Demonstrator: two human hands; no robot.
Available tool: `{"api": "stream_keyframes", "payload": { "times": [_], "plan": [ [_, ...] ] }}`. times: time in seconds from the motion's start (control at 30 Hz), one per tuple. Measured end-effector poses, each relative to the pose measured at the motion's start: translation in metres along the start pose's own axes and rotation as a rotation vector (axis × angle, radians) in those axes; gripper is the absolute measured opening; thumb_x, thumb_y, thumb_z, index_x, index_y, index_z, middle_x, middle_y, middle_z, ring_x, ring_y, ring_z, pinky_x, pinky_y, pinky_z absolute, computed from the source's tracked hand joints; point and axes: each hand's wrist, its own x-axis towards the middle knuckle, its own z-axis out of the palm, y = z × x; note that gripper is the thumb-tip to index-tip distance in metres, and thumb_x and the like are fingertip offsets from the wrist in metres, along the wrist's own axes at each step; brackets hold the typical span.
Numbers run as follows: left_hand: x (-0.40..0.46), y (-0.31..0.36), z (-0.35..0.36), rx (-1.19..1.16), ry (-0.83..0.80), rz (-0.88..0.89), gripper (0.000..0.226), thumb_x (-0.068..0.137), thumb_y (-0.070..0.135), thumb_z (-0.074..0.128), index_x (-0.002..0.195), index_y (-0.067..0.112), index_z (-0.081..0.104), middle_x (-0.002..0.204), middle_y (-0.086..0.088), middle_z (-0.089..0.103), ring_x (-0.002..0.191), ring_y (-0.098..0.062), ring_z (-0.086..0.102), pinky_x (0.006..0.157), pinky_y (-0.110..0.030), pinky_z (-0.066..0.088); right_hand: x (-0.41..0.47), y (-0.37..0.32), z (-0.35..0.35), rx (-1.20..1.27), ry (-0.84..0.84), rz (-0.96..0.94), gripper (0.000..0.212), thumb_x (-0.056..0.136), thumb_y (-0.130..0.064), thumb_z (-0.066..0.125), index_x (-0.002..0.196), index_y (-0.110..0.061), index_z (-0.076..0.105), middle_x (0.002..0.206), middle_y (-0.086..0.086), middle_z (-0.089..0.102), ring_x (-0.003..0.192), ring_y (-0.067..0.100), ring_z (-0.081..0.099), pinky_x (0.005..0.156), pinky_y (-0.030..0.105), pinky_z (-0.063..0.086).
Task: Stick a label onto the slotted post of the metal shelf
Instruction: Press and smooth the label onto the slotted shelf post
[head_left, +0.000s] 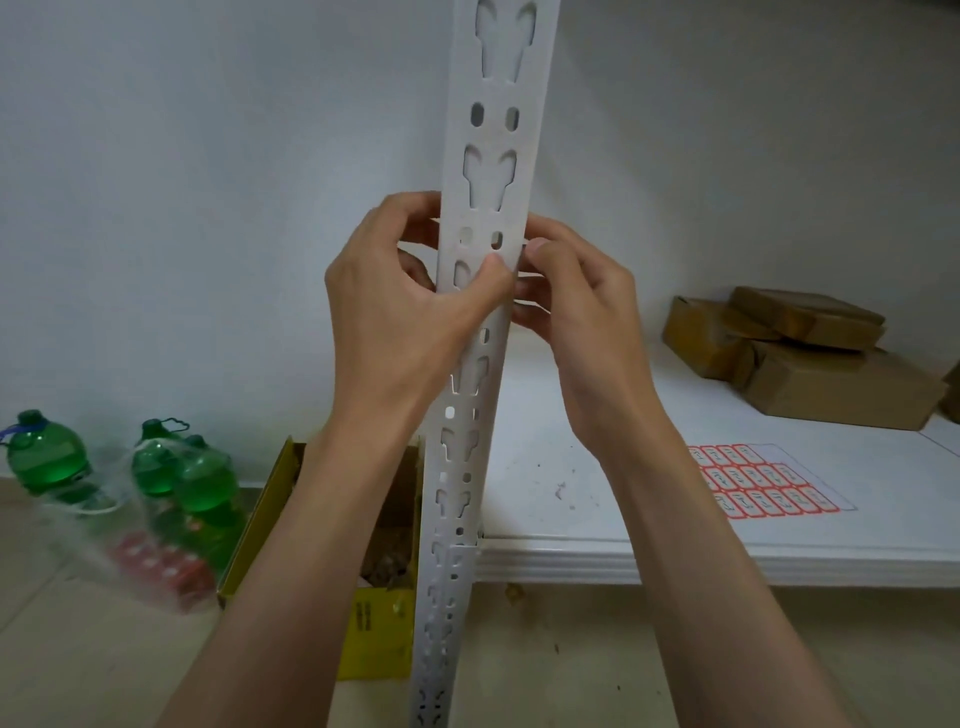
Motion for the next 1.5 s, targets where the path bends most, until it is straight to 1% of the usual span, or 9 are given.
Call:
{"api": "stream_keyframes", "payload": {
  "times": [0.13, 0.37, 0.57, 0.77, 0.93, 1.03, 1.13, 1.23, 1.5],
  "plan": [
    [0.006, 0.001, 0.0, 0.028, -0.038, -0.022, 0.044, 0.082, 0.049, 0.074, 0.116, 0.029, 0.055, 0.109, 0.02, 0.06, 0.077, -0.008, 0.065, 0.066, -0.005, 0.05, 0.001, 0.001, 0.0, 0.035, -0.002, 0.014, 0.033, 0.105, -0.009, 0.041, 0.118, -0.017, 0.069, 0.11, 0.001, 0.076, 0.088, 0.011, 0.073, 0.076, 0.022, 0.057],
    [0.014, 0.002, -0.001, 0.043, -0.047, -0.019, 0.05, 0.079, 0.048, 0.074, 0.119, 0.021, 0.06, 0.112, 0.013, 0.065, 0.076, -0.009, 0.064, 0.066, -0.009, 0.052, 0.003, 0.007, -0.001, 0.005, -0.002, 0.0, 0.034, 0.104, -0.01, 0.041, 0.125, -0.013, 0.068, 0.114, -0.003, 0.075, 0.099, 0.016, 0.072, 0.084, 0.027, 0.059],
    [0.015, 0.0, -0.005, -0.002, -0.071, -0.02, 0.046, 0.074, 0.049, 0.067, 0.113, 0.025, 0.062, 0.095, 0.025, 0.059, 0.067, 0.01, 0.062, 0.062, -0.003, 0.048, 0.003, 0.009, -0.001, -0.021, 0.004, -0.007, 0.033, 0.105, -0.011, 0.042, 0.127, -0.014, 0.067, 0.118, -0.001, 0.074, 0.101, 0.018, 0.071, 0.086, 0.028, 0.06],
    [0.015, -0.002, -0.002, -0.001, -0.08, -0.005, 0.058, 0.073, 0.053, 0.066, 0.118, 0.018, 0.061, 0.106, 0.014, 0.062, 0.075, 0.001, 0.062, 0.065, -0.003, 0.049, 0.002, 0.01, 0.001, -0.046, 0.028, -0.004, 0.032, 0.105, -0.014, 0.043, 0.126, -0.017, 0.068, 0.116, -0.002, 0.074, 0.104, 0.018, 0.07, 0.09, 0.032, 0.06],
    [0.016, -0.003, -0.002, -0.011, -0.092, -0.011, 0.052, 0.075, 0.052, 0.066, 0.116, 0.021, 0.06, 0.102, 0.019, 0.06, 0.075, 0.003, 0.062, 0.067, -0.003, 0.05, 0.002, 0.009, 0.0, -0.054, 0.013, -0.003, 0.031, 0.104, -0.014, 0.046, 0.126, -0.017, 0.068, 0.114, -0.004, 0.075, 0.101, 0.017, 0.071, 0.087, 0.03, 0.06],
    [0.015, -0.005, -0.007, -0.07, -0.114, -0.031, 0.039, 0.079, 0.046, 0.067, 0.112, 0.027, 0.059, 0.097, 0.029, 0.06, 0.065, -0.003, 0.065, 0.064, -0.009, 0.053, 0.002, 0.008, -0.003, -0.092, 0.0, -0.036, 0.028, 0.102, -0.015, 0.053, 0.124, -0.02, 0.069, 0.106, -0.014, 0.075, 0.102, 0.012, 0.071, 0.087, 0.029, 0.06],
    [0.014, -0.009, -0.014, -0.203, -0.149, -0.099, 0.031, 0.084, 0.033, 0.058, 0.114, 0.028, 0.065, 0.1, 0.019, 0.069, 0.062, -0.013, 0.065, 0.057, -0.019, 0.055, 0.003, 0.007, -0.005, -0.112, -0.003, -0.07, 0.025, 0.1, -0.015, 0.059, 0.121, -0.022, 0.07, 0.1, -0.012, 0.076, 0.097, 0.009, 0.073, 0.085, 0.028, 0.06],
    [0.014, -0.011, -0.018, -0.28, -0.162, -0.136, 0.034, 0.086, 0.027, 0.048, 0.113, 0.026, 0.069, 0.101, 0.011, 0.072, 0.055, -0.006, 0.059, 0.054, -0.019, 0.051, 0.003, 0.007, -0.006, -0.117, 0.002, -0.088, 0.023, 0.098, -0.016, 0.062, 0.12, -0.016, 0.071, 0.099, -0.007, 0.078, 0.095, 0.009, 0.074, 0.085, 0.029, 0.061],
    [0.012, -0.009, -0.018, -0.321, -0.169, -0.154, 0.037, 0.085, 0.023, 0.046, 0.112, 0.021, 0.071, 0.101, 0.006, 0.073, 0.049, -0.01, 0.054, 0.052, -0.025, 0.05, 0.004, 0.006, -0.008, -0.077, -0.013, -0.071, 0.019, 0.095, -0.016, 0.067, 0.113, -0.012, 0.072, 0.095, -0.001, 0.079, 0.091, 0.013, 0.075, 0.083, 0.032, 0.062]
  ]
}}
